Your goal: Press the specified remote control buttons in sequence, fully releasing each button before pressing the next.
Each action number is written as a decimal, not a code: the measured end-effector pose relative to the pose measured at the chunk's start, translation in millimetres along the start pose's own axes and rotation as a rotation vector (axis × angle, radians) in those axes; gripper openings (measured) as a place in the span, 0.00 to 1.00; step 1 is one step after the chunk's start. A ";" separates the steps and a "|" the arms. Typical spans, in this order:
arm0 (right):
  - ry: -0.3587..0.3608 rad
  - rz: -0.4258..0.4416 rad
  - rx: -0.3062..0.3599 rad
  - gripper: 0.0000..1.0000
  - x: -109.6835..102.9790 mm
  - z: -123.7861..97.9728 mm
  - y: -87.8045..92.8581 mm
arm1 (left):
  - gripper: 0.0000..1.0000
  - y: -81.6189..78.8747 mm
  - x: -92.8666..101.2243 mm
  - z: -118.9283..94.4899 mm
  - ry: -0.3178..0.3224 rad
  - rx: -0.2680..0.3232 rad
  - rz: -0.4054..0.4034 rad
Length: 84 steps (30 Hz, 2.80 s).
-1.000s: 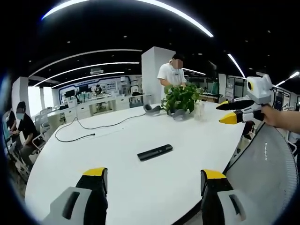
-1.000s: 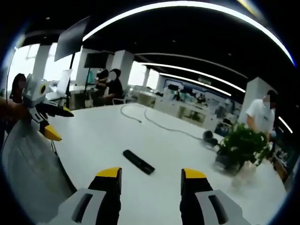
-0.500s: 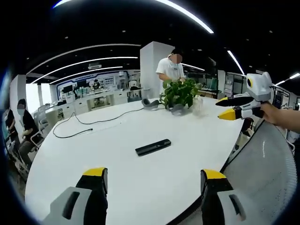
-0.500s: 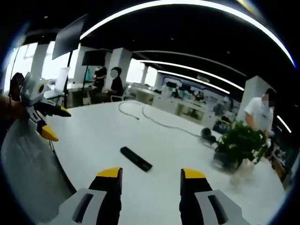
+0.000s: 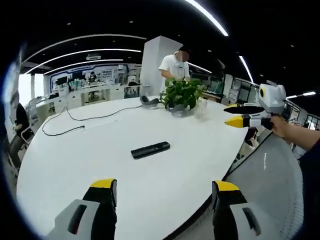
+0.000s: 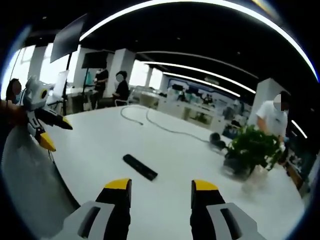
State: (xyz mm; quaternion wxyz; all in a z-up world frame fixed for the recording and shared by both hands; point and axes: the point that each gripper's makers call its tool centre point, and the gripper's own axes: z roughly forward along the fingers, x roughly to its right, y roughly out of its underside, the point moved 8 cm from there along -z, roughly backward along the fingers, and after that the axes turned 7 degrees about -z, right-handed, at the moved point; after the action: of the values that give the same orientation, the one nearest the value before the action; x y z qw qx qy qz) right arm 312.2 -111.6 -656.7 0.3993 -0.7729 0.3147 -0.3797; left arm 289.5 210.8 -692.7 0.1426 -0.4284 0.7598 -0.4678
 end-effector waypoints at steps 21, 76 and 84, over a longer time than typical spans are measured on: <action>0.006 0.029 0.018 0.42 -2.3 -4.5 -3.9 | 0.78 -29.2 -27.0 52.2 0.141 -0.033 -0.006; -0.008 0.024 -0.017 0.38 -3.0 -1.8 -1.1 | 0.74 -57.5 -68.2 181.6 0.254 -0.246 0.180; -0.005 0.027 -0.023 0.37 -2.1 -1.7 0.0 | 0.74 -60.1 -69.1 196.0 0.264 -0.290 0.207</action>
State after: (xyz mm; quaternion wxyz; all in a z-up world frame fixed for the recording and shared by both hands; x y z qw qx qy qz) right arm 309.7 -110.6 -656.7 0.3963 -0.7740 0.3282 -0.3689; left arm 482.5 137.9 -757.7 0.0263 -0.2992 0.8711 -0.3885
